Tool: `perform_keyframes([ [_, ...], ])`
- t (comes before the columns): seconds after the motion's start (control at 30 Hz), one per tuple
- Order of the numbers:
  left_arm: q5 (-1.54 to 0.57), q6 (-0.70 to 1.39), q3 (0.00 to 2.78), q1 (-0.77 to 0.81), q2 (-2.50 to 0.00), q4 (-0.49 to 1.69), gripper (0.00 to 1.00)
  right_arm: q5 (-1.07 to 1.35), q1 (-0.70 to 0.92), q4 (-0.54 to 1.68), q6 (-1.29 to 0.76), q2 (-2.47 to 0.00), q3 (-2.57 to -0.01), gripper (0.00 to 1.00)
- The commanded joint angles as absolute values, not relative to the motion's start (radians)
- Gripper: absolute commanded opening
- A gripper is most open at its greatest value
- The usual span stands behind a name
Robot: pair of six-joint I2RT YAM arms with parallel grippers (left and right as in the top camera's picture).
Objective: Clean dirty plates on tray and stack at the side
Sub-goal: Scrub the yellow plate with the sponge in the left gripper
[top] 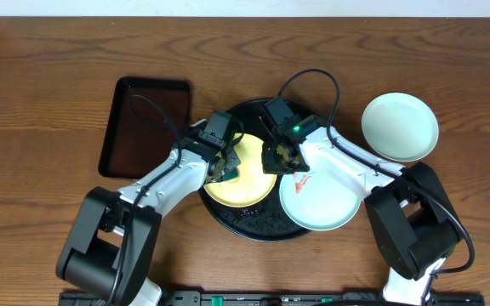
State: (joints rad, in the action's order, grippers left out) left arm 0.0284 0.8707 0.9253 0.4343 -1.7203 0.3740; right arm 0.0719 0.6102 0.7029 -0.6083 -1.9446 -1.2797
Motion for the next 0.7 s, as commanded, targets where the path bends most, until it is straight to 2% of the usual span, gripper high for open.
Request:
perform_keyframes([
  [0.0, 0.151, 0.859, 0.909, 0.389, -1.711, 0.433, 0.07, 0.019, 0.616, 0.72, -0.597, -1.95, -1.28, 0.01],
  [0.33, 0.091, 0.871, 0.909, 0.39, -1.569, 0.543, 0.08, 0.019, 0.616, 0.721, -0.598, -1.95, -1.28, 0.01],
  [0.47, -0.048, 0.874, 0.902, 0.402, -1.57, 0.48, 0.08, 0.019, 0.616, 0.712, -0.598, -1.95, -1.28, 0.01],
  [0.67, -0.071, 0.9, 0.891, 0.464, -1.589, 0.403, 0.08, 0.027, 0.616, 0.711, -0.609, -1.95, -1.28, 0.01],
])
